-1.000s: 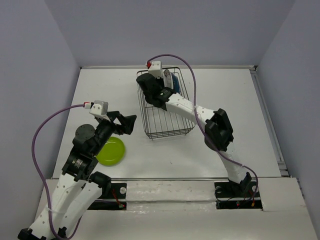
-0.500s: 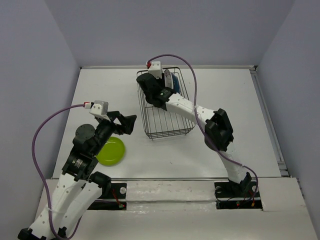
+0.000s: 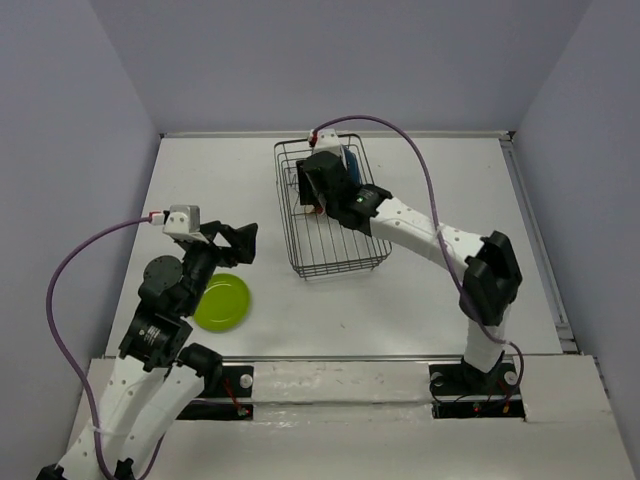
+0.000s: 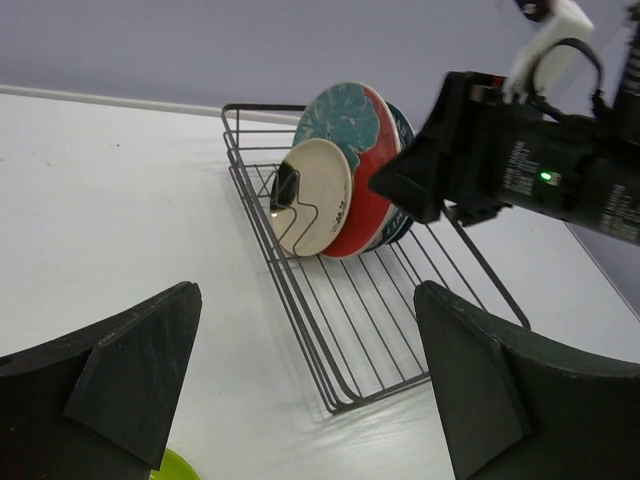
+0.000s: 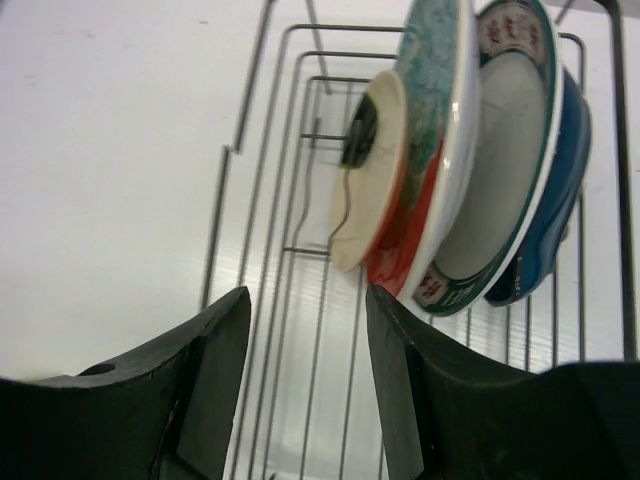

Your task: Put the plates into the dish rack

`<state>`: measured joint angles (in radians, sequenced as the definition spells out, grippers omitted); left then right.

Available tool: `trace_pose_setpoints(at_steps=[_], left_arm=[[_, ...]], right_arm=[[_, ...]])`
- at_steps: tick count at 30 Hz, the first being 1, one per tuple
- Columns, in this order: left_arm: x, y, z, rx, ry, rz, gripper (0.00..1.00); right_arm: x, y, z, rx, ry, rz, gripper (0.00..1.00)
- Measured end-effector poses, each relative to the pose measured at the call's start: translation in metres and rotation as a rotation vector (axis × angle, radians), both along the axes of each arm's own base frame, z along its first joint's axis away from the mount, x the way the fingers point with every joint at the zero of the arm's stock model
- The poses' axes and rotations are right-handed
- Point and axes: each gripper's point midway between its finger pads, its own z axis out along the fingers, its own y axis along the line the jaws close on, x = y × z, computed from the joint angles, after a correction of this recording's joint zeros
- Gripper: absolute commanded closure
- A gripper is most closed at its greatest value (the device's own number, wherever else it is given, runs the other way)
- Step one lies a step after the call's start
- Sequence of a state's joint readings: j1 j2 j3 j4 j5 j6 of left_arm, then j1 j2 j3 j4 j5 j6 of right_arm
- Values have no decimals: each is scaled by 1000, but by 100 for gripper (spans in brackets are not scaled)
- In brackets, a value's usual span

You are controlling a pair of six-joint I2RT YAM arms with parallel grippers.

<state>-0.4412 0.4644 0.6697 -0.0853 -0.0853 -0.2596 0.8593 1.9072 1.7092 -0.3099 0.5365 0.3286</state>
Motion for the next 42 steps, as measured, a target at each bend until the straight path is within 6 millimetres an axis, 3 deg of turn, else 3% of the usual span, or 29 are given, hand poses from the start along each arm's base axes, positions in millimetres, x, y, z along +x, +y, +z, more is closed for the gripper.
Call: trace_pose_setpoints(at_steps=[3,4,5,7,11,15,18,20,30,34,36,38,39,42], left_arm=[[-5,12,12,-18,-35,51,1],[-9,21,26,-37,-70,84,1],[-12,24,35,-49,-92,97,1],[-17,32,52,-73,-135,122,1],[-25,41,76,-106,-198,153,1],[-32,50,84,-117,-237,180,1],[-38,59,85,-133,-278,209,1],[-39,62,79,-138,-288,225,1],[-33,56,59,-119,-262,206,1],[-33,53,59,-118,-265,192,1],[-33,52,59,-117,-266,184,1],[-34,51,59,-117,-266,180,1],[-34,51,59,-117,-266,179,1],[-33,51,59,-117,-267,178,1]], right_arm=[[-30,15,28,91,-12,126,50],[-39,23,33,112,-10,166,51],[-66,52,41,164,-2,296,51],[-89,79,36,187,30,405,50],[-140,147,-11,200,166,648,48],[-173,188,-80,144,316,763,42],[-184,196,-118,96,406,791,39],[-184,199,-131,81,434,790,37],[-167,206,-152,71,470,745,40],[-170,204,-174,56,516,727,43],[-172,204,-185,55,540,724,49],[-172,207,-183,67,543,728,57],[-174,207,-185,71,553,732,69],[-178,209,-187,87,575,744,93]])
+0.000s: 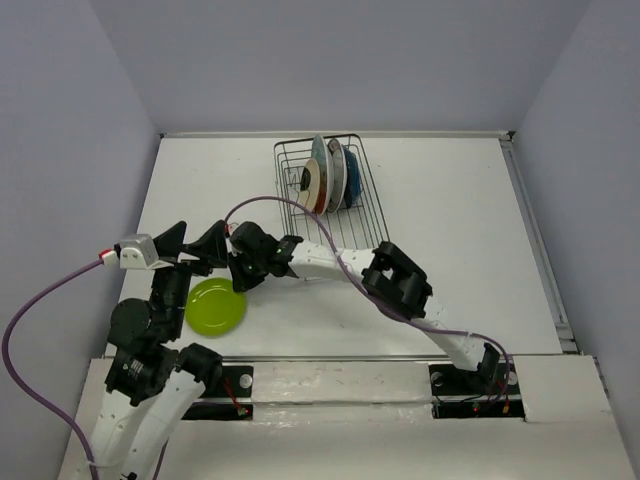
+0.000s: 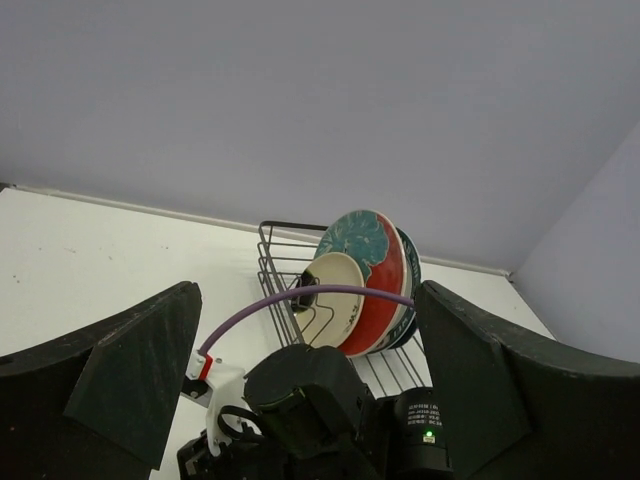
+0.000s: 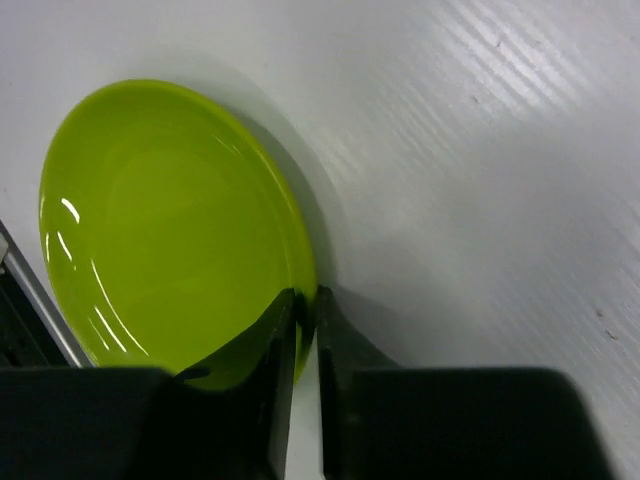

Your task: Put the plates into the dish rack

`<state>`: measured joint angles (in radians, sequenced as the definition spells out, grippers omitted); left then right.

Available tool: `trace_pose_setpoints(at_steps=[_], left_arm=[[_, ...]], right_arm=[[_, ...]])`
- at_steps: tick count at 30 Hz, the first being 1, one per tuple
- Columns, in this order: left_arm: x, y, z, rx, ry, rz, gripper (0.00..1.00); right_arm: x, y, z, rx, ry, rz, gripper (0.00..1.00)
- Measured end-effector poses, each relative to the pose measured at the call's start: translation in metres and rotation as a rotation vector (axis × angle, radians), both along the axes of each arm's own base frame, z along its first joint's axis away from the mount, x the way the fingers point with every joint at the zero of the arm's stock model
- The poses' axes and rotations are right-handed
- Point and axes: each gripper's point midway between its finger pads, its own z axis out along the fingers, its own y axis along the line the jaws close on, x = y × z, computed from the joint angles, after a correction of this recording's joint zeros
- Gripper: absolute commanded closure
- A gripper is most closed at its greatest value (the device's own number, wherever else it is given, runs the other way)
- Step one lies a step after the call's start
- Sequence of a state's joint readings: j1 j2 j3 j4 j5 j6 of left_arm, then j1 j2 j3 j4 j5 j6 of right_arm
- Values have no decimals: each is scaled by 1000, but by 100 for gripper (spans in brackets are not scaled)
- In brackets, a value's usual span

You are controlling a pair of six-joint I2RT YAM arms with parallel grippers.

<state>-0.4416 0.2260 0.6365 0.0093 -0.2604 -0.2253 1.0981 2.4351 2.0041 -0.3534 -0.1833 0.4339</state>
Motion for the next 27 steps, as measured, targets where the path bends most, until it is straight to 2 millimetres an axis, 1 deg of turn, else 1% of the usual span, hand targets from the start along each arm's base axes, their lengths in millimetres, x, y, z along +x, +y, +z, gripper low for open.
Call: trace_pose_setpoints(at_steps=[1,4,6,8,9,12,15,17,19,20,21,23,24,25,27], left_arm=[[0,0,-1,1,1,-1,1],[0,-1,-1,1,1,-3,1],[0,-1,-1,1,1,-2,1],[0,-1,-1,0,1,-2,1],[0,-1,-1,0,1,-2,1],[0,-1,-1,0,1,-2,1],[0,-1,-1,0,1,-2,1],[0,-1,-1,-1,1,-2,1],[0,-1,-1,-1,1,-4,1],[0,-1,-1,-1,1,-5,1],[0,-2,-1,-3,2,-7,1],[0,-3,-1,-4,2,-12,1],[0,-3,-1,-4,2,-14,1],[0,-3,-1,-4,2,-15,1],[-1,-4,-1,-5,1,-17,1]], right_arm=[[-2,0,-1,5,14,1,93],[2,1,-1,34,36,-16,93],[3,-4,-1,33,43,-30,93],[7,-10,4,31,33,-52,93],[9,-12,9,34,21,-61,93],[26,-20,36,41,-67,-107,93],[60,-36,94,74,-220,-203,93],[82,-52,129,93,-299,-271,93],[118,-77,181,114,-419,-384,93],[132,-89,200,118,-468,-432,93],[151,-107,224,104,-544,-505,93],[178,-136,252,62,-653,-619,93],[195,-159,272,18,-734,-705,93],[204,-174,281,-27,-782,-752,93],[218,-198,299,-108,-866,-836,93]])
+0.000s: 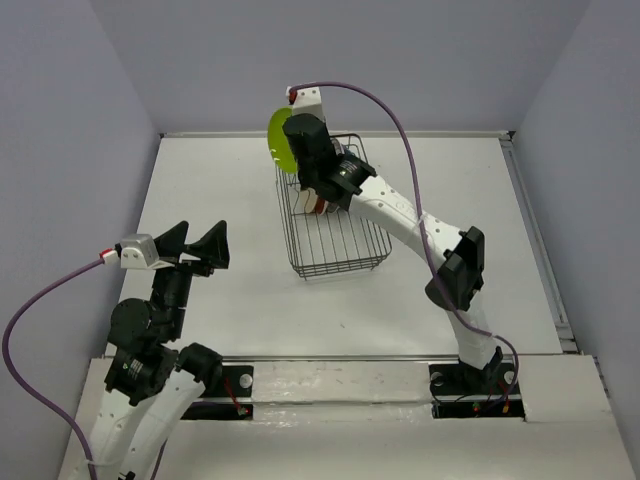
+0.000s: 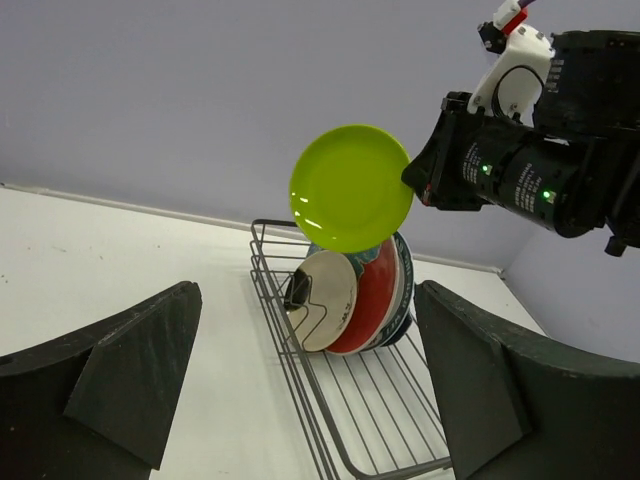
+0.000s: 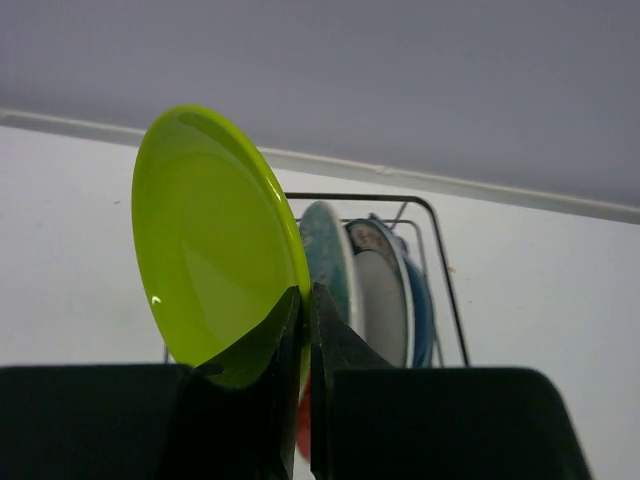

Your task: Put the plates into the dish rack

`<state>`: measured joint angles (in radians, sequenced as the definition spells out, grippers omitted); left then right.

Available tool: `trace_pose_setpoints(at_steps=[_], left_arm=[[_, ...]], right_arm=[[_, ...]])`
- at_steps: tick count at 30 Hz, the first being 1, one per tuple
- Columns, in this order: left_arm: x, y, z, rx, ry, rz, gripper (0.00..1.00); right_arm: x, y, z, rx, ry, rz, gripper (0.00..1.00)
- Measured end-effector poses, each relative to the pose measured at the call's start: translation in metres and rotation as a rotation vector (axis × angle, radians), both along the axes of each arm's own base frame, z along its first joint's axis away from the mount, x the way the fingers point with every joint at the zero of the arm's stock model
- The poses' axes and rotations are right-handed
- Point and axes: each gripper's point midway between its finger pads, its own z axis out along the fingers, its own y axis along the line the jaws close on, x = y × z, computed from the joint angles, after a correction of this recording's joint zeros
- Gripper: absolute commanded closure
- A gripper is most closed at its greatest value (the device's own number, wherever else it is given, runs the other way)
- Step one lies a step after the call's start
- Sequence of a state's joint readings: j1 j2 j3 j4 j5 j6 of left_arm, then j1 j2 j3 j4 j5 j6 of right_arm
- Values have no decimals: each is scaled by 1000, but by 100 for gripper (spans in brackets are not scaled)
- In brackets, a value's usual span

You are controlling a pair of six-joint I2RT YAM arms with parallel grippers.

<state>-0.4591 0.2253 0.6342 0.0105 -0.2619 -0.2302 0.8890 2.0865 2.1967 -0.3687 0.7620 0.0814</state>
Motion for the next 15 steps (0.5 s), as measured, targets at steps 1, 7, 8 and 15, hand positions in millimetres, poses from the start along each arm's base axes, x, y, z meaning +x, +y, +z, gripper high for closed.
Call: trace_pose_setpoints(at_steps=[1,7,8,15], left_arm=[[0,0,0,0,0,-1,1],[-1,-2,0,0,0,-8,1],[-1,-2,0,0,0,-10,1],[-1,-2,0,-1,0,-12,1]], right_arm=[[7,-11,5,-35,-22,-54,93],[25,-28,-6,-203,-39,-178,93],[30,-27,-12,-231,-36,-188,93],[46,-21,-68,-396,22,-198,93]])
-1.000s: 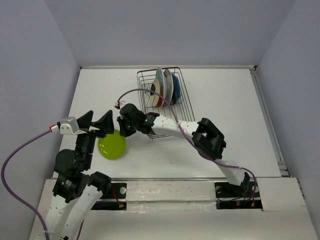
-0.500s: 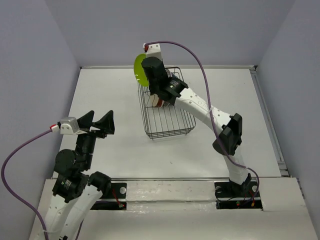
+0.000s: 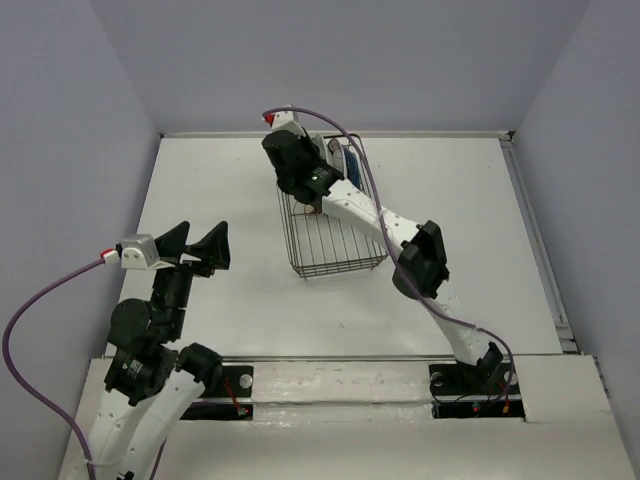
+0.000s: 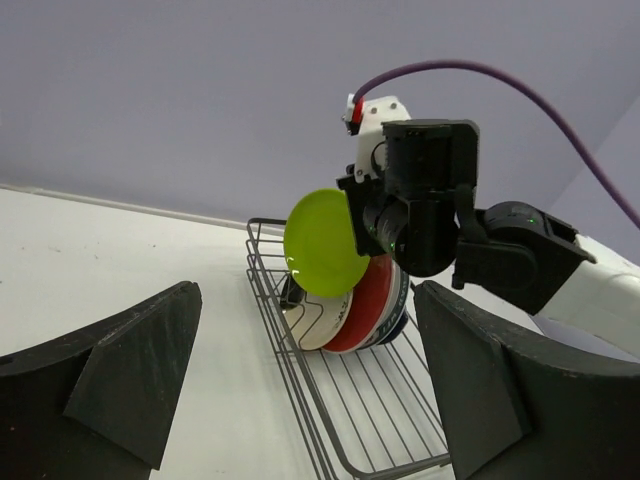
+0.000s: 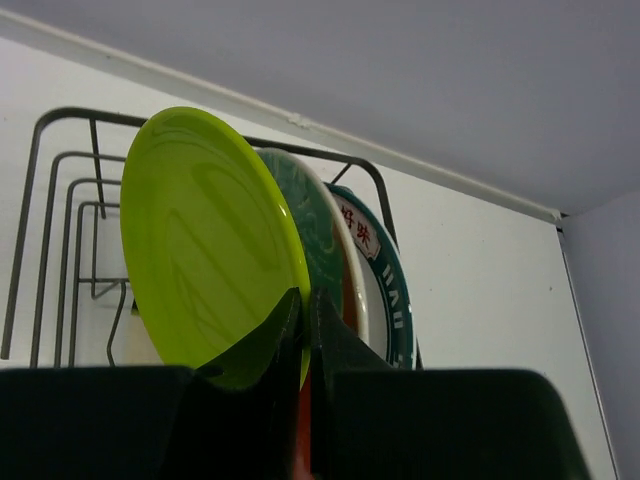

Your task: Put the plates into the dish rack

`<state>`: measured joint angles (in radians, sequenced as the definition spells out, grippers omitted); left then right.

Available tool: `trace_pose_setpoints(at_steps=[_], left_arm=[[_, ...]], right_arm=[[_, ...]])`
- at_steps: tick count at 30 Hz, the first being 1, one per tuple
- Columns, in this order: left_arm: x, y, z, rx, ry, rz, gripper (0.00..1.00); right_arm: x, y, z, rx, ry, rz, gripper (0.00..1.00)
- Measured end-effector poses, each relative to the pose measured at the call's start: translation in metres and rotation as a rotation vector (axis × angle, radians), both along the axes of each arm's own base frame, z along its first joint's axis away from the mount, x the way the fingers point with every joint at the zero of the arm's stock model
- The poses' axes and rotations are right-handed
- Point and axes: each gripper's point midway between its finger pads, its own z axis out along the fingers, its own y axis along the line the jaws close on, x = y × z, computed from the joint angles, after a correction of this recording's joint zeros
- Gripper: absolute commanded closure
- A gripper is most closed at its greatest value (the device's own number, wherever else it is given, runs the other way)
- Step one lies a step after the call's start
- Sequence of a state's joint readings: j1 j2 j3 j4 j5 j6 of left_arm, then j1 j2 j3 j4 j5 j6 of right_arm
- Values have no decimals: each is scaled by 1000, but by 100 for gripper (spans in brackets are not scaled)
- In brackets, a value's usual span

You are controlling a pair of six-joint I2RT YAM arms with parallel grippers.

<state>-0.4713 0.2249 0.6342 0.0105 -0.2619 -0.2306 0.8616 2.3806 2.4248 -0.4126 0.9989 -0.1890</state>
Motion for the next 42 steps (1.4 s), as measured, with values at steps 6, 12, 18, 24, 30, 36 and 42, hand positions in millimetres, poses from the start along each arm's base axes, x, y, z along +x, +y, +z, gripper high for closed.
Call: trace_pose_setpoints(at_steps=[6,12,18,24,30,36,42], left_arm=[[0,0,0,-3,0,-1,1],[0,0,0,-3,0,-1,1],[0,0,0,-3,1,-1,1],[1,-1,-1,0,6,-1,1],[4,-2,-4,7,18,-1,1],[8,-4,-8,16,36,1,1],[12,-4,-11,20,49,8,1]], right_arm=[[3,1,-24,-60,43,6,93],[2,4,-31,-36,61,17,93],[2,14,-40,24,81,50,81],[-6,31,-60,73,153,131,65],[-28,43,-71,182,258,220,60],[-56,34,-21,310,255,280,53],[-111,2,59,505,161,423,16]])
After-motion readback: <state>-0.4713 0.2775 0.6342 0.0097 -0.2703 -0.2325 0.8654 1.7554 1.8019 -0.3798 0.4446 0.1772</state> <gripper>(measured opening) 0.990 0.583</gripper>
